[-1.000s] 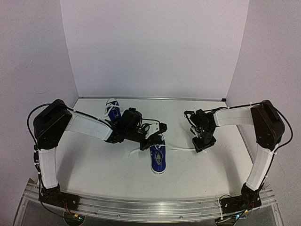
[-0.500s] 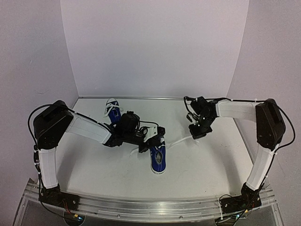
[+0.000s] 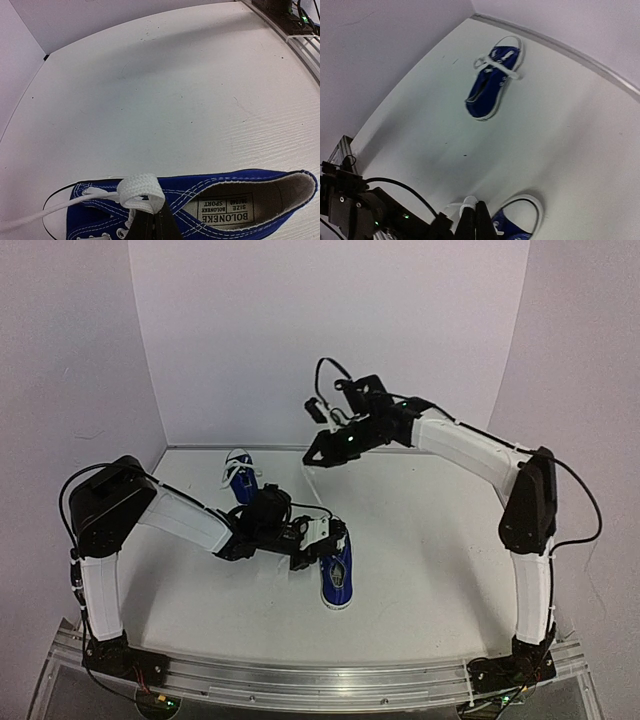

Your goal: Tie the shoes

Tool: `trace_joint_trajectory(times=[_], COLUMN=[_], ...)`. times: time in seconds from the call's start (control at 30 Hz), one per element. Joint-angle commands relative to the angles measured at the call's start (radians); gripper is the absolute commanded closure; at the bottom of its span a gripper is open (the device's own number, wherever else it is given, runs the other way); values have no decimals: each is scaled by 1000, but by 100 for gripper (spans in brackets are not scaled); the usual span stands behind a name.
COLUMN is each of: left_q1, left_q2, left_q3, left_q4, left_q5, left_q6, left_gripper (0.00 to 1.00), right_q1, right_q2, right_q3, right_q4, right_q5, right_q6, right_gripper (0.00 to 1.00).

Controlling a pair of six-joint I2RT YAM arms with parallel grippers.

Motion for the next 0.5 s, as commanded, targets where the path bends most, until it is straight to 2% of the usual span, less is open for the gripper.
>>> trace_joint_trajectory(times=[0.0,0.07,0.13,0.17,0.33,0.47], left_q1=[-4,-4,-5,-4,-4,-4], left_q2=[-52,-53,-55,-55,-41,-37], left_q3=[-8,-11,-12,-12,-3,3], left_q4=[18,15,16,16,15,12], left_q5=[-1,-4,-4,-3,-5,-9], left_q6=[35,35,35,34,33,29], left_gripper=[100,100,100,100,100,100], right_q1=[77,76,65,51,-22,-52], right_q2=[84,54,-2,-36,-198,-308], right_q3=[38,-10,-73,-113,-323,-506], right_q4=[-28,-27,-23,-15,42,88], right_q5=[-138,-123,-74,-71,-106,-131], right_q6=[36,37,32,37,68,81], right_gripper=[80,52,40,37,36,47])
